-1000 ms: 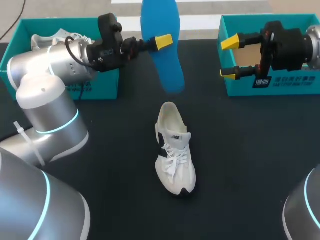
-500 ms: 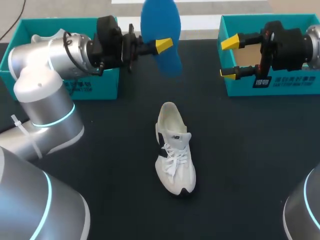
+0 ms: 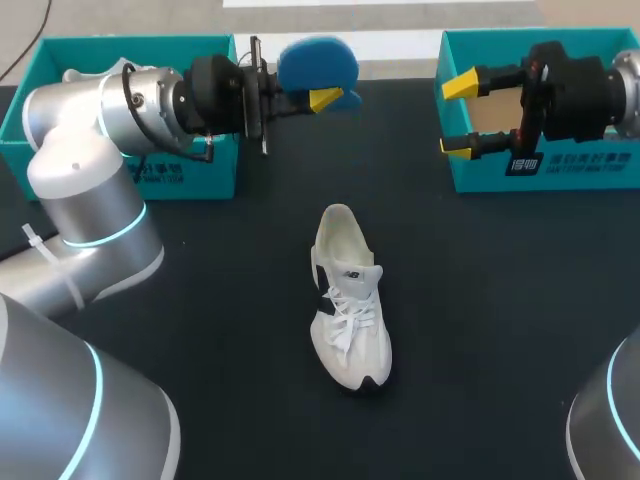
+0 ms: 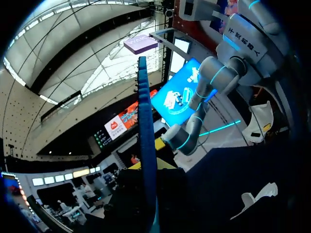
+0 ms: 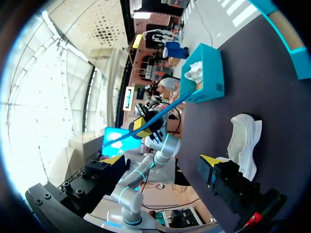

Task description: Take the shoe out of the shoebox, open the shoe tongue, remove and reinsert the insole, then place the shoe into the shoebox

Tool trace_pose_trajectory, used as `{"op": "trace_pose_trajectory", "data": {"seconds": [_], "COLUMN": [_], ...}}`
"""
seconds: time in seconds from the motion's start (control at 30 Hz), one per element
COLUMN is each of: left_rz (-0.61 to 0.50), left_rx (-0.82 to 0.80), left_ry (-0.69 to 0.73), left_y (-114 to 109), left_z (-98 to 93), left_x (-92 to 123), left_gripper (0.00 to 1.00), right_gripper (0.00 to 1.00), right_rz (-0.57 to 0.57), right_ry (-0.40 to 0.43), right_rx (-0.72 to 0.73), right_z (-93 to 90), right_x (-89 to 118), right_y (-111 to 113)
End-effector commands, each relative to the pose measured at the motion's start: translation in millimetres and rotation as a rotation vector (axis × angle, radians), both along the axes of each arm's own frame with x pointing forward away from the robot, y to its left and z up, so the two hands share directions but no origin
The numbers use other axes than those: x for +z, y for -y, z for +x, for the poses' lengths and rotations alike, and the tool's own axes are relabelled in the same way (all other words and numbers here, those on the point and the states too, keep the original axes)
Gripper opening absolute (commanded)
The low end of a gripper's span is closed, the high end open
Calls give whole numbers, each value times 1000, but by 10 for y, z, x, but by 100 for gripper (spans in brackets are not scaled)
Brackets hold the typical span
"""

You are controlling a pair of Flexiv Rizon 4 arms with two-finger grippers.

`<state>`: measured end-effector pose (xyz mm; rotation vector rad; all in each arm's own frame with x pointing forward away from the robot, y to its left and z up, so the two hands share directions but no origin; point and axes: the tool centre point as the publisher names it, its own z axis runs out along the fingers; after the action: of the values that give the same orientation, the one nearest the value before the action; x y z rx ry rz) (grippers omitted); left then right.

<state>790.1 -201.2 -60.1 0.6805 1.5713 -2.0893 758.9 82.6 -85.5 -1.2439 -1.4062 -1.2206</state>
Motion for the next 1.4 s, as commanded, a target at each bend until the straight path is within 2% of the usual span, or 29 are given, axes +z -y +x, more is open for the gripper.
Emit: {"op": "trace_pose_trajectory", "data": {"seconds": [0.03,0.37,0.57,0.73,0.8,0.9,1.07,1.37,1.4], "left_rz": [-40,5,32,52,55,60,62,65,66], "left_rx": [22,45,48,57,64,79,85,93,94], "left_ry": [533,897,1060,1084,1066,1021,1000,979,979], "left_y": [-2,-13,2,41,71,131,231,413,435], "left_z": [41,167,198,214,232,253,267,298,305], "left_x": [-40,-71,-134,-221,-241,-265,-286,-319,-318], "left_gripper": [0,0,0,0,0,0,0,0,0], "right_gripper": [100,100,100,100,100,100,100,100,100], "right_rz": [0,0,0,0,-36,-26,-57,-44,-50], "right_ry": [-1,-1,-1,-1,-21,27,45,71,48], "right_rx": [0,0,0,0,-12,11,61,82,71], "right_z": [8,8,8,8,44,130,220,182,174], "right_x": [-3,-3,-3,-3,-25,-46,-50,-64,-57], "right_y": [-19,-19,-19,-19,-50,-145,-308,-493,-509]}}
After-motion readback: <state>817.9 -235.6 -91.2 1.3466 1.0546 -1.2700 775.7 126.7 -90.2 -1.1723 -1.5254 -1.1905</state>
